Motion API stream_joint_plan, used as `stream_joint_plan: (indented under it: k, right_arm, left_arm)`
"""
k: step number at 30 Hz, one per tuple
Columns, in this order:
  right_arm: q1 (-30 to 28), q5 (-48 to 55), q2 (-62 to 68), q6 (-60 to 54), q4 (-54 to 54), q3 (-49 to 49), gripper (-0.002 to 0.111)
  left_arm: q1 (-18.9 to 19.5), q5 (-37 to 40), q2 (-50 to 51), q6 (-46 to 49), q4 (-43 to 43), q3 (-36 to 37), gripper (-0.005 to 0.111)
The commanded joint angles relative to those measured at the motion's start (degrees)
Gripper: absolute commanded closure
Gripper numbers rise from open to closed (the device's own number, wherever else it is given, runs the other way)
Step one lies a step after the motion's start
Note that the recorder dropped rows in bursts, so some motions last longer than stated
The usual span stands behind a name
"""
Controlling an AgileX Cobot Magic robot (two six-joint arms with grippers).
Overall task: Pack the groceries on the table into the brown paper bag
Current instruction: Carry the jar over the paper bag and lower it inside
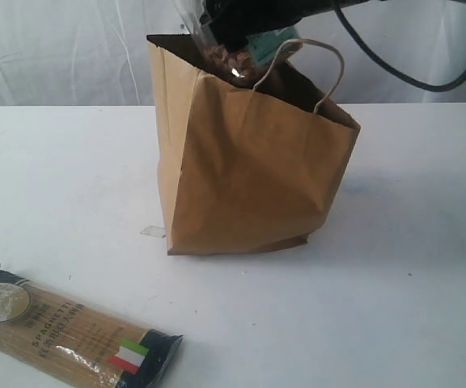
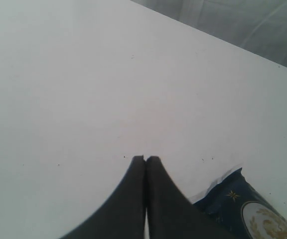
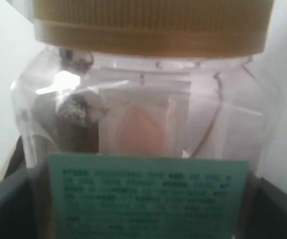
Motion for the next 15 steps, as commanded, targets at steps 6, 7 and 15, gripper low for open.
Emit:
stream_joint_plan:
  k: [6, 7, 15]
  right_arm:
    - [-1.0, 5.8, -0.2, 1.6, 2.0, -0.6, 0.108]
    - [-1.0, 6.8, -0.2, 1.6, 2.0, -0.6, 0.108]
    - [-1.0, 11.5, -0.2, 1.1, 2.1, -0.6, 0.081]
  left_arm:
    - [0.0, 0.0, -0.3, 0.0, 0.4, 0.1, 0.107]
    - [0.0, 0.0, -0.3, 0.0, 0.4, 0.1, 0.107]
    - [0.0, 0.0, -0.3, 0.0, 0.4, 0.1, 0.107]
